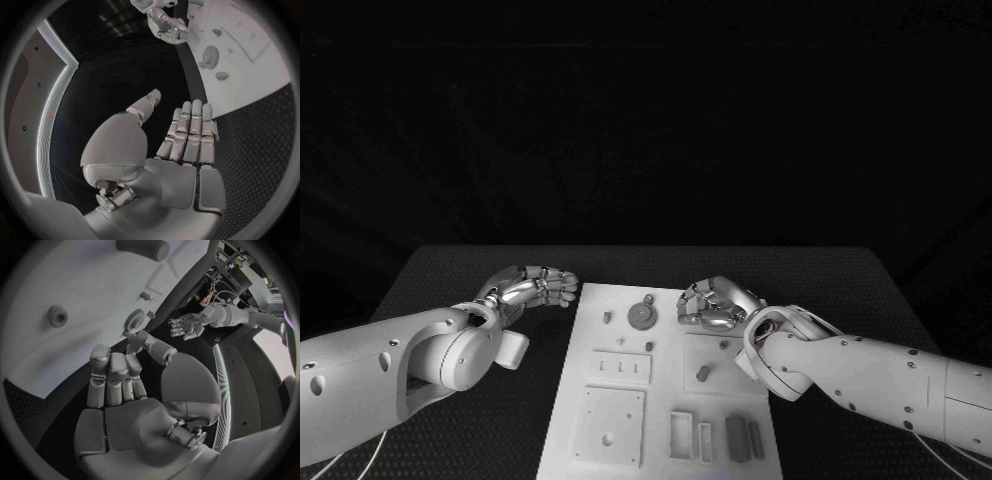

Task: Assemble the parts on the task board

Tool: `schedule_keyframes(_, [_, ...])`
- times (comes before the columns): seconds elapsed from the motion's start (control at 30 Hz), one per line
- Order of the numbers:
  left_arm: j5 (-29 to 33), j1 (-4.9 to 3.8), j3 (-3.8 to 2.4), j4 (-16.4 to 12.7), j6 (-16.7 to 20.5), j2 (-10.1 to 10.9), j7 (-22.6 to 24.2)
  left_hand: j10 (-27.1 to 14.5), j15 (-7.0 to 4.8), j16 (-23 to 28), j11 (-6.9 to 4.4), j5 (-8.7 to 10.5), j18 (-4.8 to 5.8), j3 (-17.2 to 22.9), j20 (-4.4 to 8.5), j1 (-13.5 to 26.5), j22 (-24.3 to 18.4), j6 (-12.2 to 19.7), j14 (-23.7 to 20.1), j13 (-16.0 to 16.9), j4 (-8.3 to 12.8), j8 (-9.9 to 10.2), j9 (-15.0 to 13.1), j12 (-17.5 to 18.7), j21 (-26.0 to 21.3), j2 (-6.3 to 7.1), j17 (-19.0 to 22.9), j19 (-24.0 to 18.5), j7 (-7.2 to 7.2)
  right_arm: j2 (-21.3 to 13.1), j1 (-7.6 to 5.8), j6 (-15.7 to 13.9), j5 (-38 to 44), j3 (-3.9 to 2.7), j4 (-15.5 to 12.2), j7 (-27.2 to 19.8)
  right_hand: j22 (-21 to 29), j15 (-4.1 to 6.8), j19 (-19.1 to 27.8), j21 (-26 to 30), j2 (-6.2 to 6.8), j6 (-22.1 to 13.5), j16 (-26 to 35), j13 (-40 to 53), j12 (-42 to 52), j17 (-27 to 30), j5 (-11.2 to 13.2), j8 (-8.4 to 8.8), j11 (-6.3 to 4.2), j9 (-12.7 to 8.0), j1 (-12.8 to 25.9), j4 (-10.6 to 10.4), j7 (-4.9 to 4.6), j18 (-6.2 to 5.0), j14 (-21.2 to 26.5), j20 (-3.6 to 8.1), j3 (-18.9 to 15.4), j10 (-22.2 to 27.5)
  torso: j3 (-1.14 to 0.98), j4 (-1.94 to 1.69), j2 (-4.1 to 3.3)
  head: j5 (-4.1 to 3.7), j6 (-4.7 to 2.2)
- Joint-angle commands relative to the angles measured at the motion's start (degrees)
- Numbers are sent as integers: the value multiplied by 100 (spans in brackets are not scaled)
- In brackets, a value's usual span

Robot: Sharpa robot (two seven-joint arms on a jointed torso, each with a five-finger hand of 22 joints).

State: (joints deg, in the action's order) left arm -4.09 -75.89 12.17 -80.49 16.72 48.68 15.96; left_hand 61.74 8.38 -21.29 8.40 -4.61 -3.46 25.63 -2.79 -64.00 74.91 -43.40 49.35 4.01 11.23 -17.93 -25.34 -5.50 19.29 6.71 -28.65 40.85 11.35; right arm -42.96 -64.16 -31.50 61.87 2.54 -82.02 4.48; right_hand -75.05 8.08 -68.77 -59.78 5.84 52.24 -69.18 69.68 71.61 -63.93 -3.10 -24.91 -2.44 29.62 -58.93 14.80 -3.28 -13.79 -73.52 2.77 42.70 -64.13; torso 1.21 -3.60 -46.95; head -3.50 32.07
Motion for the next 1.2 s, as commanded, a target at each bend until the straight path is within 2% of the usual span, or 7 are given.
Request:
schedule_keyframes(0.03, [-15,-7,-5,-12,30,-13,34,20,22,24,35,37,-78,13,-3,72,115,14,30,2,32,31,2,25,-2,-2,-9,22,38,21,0,-147,-158,-1,-162,309,-31,34,-24,-10,-20,909,20,-8,-15,-10,31,-29,-7,58,31,40,-36,-121,-23,34,6,12,-5,12,-1,51,20])
schedule_keyframes(0.33, [-15,-8,-5,-17,73,-52,-16,26,22,25,30,37,-78,19,-3,77,116,8,30,3,34,27,-1,24,0,-2,-11,23,33,163,-1,-330,27,0,-531,584,-28,33,-33,-9,-33,905,20,-4,-17,-10,31,-29,-6,61,51,71,-37,-121,-31,37,15,9,-17,11,-1,121,69])
schedule_keyframes(0.53, [-498,-7,-3,-82,248,-104,-591,268,-22,-89,-4,68,-106,16,27,239,126,-171,218,49,-39,-77,-51,-93,63,1,-81,109,-41,291,0,-389,561,0,-596,623,-26,33,-40,-9,-34,904,19,-1,-16,-9,31,-29,-6,63,57,87,-37,-121,-37,39,21,6,-23,16,9,152,72])
schedule_keyframes(0.67, [-958,-8,-3,-165,-150,-144,-1116,761,-248,-469,-233,145,-142,-128,214,744,146,-538,646,166,-364,-252,-142,-338,338,106,-281,470,-208,355,-6,-409,1064,0,-642,667,-24,33,-45,-10,-30,905,19,-9,-24,-9,31,-30,-7,65,59,97,-36,-121,-42,41,25,15,-24,29,3,163,57])
schedule_keyframes(0.87, [-1639,-11,-7,-217,-827,-217,-1712,1238,-490,-829,-476,180,-193,-343,437,1613,145,-921,1008,329,-1073,-403,-233,-568,656,143,-513,801,-393,432,-85,-309,1495,1,-686,746,-23,31,-52,-11,-21,909,19,-5,-22,-8,31,-32,-7,67,60,111,-35,-121,-49,42,33,8,-27,23,1,158,53])
schedule_keyframes(1.07, [-1831,-32,-8,-285,-997,-279,-1930,1287,-529,-912,-507,180,-170,-340,513,1769,140,-979,1003,384,-1380,-385,-245,-576,760,181,-606,792,-427,492,-124,-164,1696,2,-693,807,-21,30,-57,-12,-12,913,19,-1,-20,-8,31,-35,-8,70,60,120,-34,-121,-54,41,42,2,-27,27,6,163,47])
schedule_keyframes(1.2, [-1851,-51,-8,-369,-1028,-323,-1929,1276,-529,-924,-503,180,-155,-333,525,1733,139,-979,974,399,-1438,-366,-245,-561,790,188,-632,763,-427,538,-145,-75,1781,7,-679,840,-21,30,-60,-12,-7,914,18,-1,-20,-7,31,-36,-8,71,61,123,-33,-121,-57,41,45,0,-24,21,-3,160,40])
